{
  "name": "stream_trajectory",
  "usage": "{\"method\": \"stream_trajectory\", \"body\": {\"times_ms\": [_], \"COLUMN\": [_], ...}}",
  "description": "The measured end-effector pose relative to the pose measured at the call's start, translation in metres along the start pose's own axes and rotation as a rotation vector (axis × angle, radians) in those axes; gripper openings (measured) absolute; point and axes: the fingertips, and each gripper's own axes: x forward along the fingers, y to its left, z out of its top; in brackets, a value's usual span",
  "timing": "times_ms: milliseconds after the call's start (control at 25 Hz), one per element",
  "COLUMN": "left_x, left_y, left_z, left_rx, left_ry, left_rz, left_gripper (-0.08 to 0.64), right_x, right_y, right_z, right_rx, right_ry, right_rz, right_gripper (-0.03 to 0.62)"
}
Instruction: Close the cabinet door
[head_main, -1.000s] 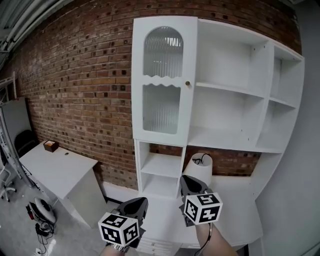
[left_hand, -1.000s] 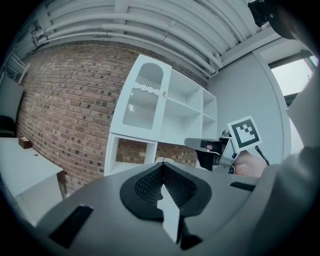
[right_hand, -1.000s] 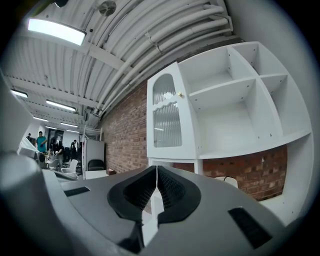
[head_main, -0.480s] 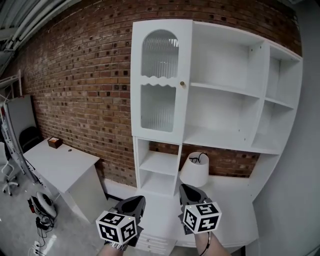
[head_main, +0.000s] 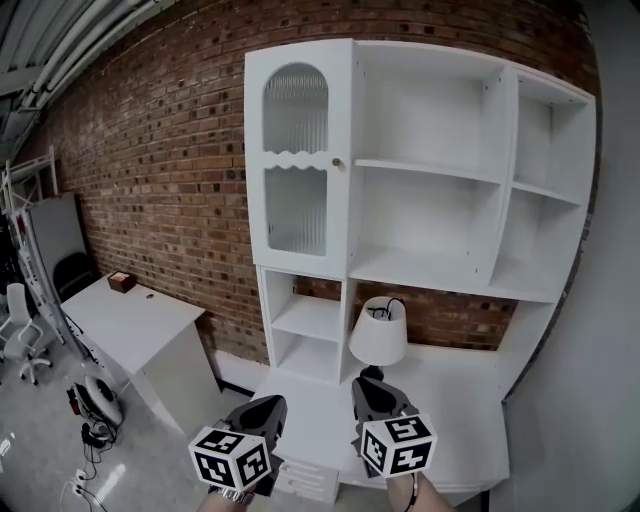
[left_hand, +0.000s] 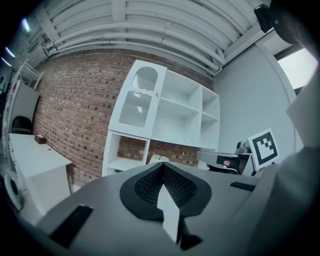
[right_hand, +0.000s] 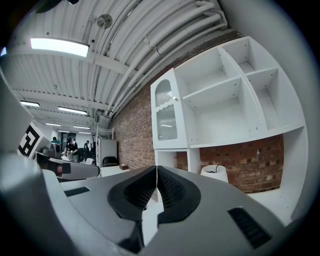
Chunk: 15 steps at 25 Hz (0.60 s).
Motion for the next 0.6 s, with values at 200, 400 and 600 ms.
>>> {"method": "stream_trajectory", "body": {"times_ms": [200, 400, 600], "left_x": [-0.009, -0.018, -0.028], "left_y": [-0.028, -0.05, -0.065], "left_z": [-0.013, -0.024, -0.035], "left_rx": [0.0, -0.008, -0.017], "left_ry": [0.006, 0.006, 0.0], "left_rz": [0.018, 0.034, 0.052], "left_gripper": [0.008, 0.008, 0.008], "right_x": [-0.026, -0.05, -0.069], "right_y": [-0.003, -0.004, -0.004], "right_z": [-0.01, -0.018, -0.026], "right_rx": [0.003, 0.002, 0.001], "right_ry": [0.009, 0.012, 0.015], "right_rz": [0.03, 0.053, 0.073], "right_gripper": [0.029, 0.029, 0.028]}}
